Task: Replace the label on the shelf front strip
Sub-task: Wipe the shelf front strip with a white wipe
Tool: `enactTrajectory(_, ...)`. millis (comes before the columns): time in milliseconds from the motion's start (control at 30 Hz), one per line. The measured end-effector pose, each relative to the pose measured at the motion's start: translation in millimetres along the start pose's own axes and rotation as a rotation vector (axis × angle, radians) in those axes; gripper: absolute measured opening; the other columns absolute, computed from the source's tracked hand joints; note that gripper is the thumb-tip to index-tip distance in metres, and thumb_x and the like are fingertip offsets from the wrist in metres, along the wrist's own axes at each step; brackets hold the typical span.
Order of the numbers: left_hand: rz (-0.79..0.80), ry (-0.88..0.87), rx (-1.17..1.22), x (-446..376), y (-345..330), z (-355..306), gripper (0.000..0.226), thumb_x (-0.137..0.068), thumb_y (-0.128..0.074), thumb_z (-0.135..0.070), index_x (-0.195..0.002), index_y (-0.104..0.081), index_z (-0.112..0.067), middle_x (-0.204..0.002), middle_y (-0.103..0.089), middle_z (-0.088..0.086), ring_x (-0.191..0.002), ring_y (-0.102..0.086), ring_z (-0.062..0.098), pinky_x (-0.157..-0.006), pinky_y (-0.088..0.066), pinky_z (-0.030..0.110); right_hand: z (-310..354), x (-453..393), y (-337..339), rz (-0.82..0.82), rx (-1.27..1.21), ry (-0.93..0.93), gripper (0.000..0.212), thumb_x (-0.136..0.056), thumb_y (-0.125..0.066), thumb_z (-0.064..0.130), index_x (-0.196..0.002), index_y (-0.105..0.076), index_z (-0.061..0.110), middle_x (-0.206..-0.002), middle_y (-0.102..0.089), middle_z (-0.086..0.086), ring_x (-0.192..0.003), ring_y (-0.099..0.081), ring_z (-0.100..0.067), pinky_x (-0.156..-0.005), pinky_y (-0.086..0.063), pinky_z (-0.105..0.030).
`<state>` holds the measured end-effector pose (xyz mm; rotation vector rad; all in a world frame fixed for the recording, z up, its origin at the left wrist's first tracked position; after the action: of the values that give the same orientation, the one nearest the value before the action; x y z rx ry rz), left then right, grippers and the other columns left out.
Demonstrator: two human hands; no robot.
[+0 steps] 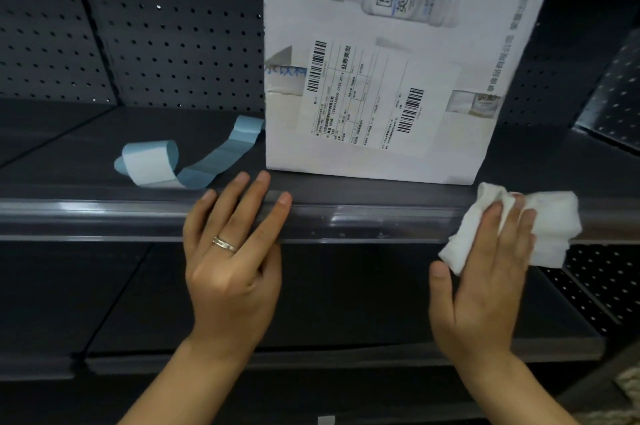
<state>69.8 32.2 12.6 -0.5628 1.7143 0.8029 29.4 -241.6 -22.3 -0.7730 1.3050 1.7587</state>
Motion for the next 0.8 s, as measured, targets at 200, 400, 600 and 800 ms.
enactTrajectory(200, 0.014, 0.019, 0.035, -1, -1, 3, 0.035, -0.092, -0.066, 0.009, -0.121, -0.075, -0.009, -0.138, -0.064, 0.012, -0.134, -0.059, 0.032, -0.118, -0.037, 0.049, 47, 9, -17, 0.022, -0.02, 0.069, 0.076, -0.104, -0.031, 0.046, -0.161, -0.007, 0.003, -0.171, 0.003, -0.011, -0.161, 0.005, -0.03, -0.13, -0.002, -0.045)
enactTrajectory(400, 0.058, 0.023, 0.059, -3, 1, 9, 0.037, -0.092, -0.073, 0.001, -0.126, -0.074, -0.013, -0.14, -0.066, 0.006, -0.137, -0.057, 0.024, -0.121, -0.035, 0.044, 99, 17, -36, 0.036, -0.022, 0.137, 0.075, -0.106, -0.028, 0.049, -0.161, -0.006, 0.004, -0.171, 0.002, -0.011, -0.161, 0.003, -0.03, -0.13, -0.002, -0.046)
enactTrajectory(600, 0.041, 0.047, 0.085, -2, 1, 14, 0.038, -0.092, -0.074, 0.0, -0.128, -0.072, -0.011, -0.137, -0.069, 0.001, -0.137, -0.058, 0.016, -0.119, -0.038, 0.04, 137, 23, -47, 0.048, -0.065, 0.181, 0.069, -0.107, -0.032, 0.04, -0.161, -0.009, 0.005, -0.17, -0.005, -0.012, -0.161, 0.001, -0.029, -0.13, -0.001, -0.044)
enactTrajectory(800, 0.021, 0.026, 0.132, -5, 6, 12, 0.03, -0.108, -0.051, -0.014, -0.137, -0.058, -0.011, -0.142, -0.059, -0.002, -0.138, -0.057, 0.015, -0.12, -0.035, 0.035, 189, 34, -71, 0.117, 0.011, 0.354, 0.098, -0.094, -0.068, 0.023, -0.163, 0.001, 0.012, -0.174, 0.009, -0.005, -0.161, 0.002, -0.025, -0.131, 0.001, -0.041)
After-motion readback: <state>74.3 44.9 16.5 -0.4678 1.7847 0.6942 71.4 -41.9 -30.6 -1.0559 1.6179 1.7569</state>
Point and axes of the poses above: each hand's wrist, its own x-axis away from the middle knuckle, its own y-axis out of the back of the hand, z = x × y, the point moved 10 cm from there along -x, towards the middle knuckle
